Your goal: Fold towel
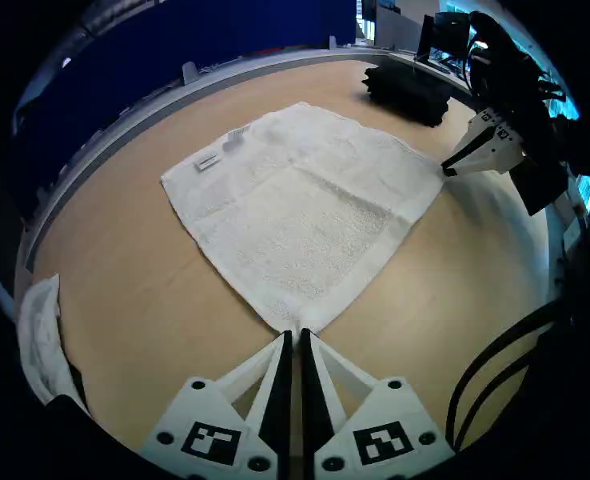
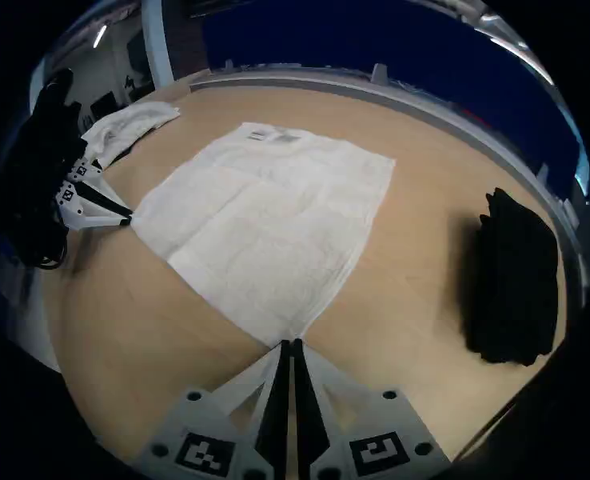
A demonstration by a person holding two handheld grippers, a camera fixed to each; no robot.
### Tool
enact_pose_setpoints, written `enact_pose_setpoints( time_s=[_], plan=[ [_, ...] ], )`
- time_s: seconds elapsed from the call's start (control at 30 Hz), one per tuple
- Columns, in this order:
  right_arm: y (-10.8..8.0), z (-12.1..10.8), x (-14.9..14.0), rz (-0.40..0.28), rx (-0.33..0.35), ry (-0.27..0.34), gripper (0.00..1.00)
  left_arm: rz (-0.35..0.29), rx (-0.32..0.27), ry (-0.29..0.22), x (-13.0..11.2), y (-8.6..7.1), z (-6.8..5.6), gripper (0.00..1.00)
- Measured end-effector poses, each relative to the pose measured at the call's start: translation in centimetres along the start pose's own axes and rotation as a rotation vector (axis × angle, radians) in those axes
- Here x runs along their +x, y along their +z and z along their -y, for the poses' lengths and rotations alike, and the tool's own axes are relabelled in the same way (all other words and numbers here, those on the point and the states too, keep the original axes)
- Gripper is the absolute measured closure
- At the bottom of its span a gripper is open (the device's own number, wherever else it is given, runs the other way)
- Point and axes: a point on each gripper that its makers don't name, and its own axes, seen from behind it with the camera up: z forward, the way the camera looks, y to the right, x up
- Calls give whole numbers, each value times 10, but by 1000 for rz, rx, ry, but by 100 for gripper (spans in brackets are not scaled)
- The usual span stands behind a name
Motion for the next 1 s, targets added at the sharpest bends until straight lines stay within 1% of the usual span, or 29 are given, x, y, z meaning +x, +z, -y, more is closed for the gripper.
enact_pose_setpoints(
  time_s=[0.2, 0.47, 0.77, 1.0],
  plan=[
    [-6, 0, 7, -12, 6, 8, 97, -12, 3, 3, 6, -5, 1, 93],
    [-23, 3, 20, -32, 17, 10, 97, -26, 4, -8, 14, -13, -1, 93],
    [-42, 10, 29, -55, 31, 13, 97, -34, 8, -24, 19, -32, -4, 93],
    [-57, 17, 38, -73, 46, 18, 97, -36, 0, -43, 22, -47, -8, 93]
  ],
)
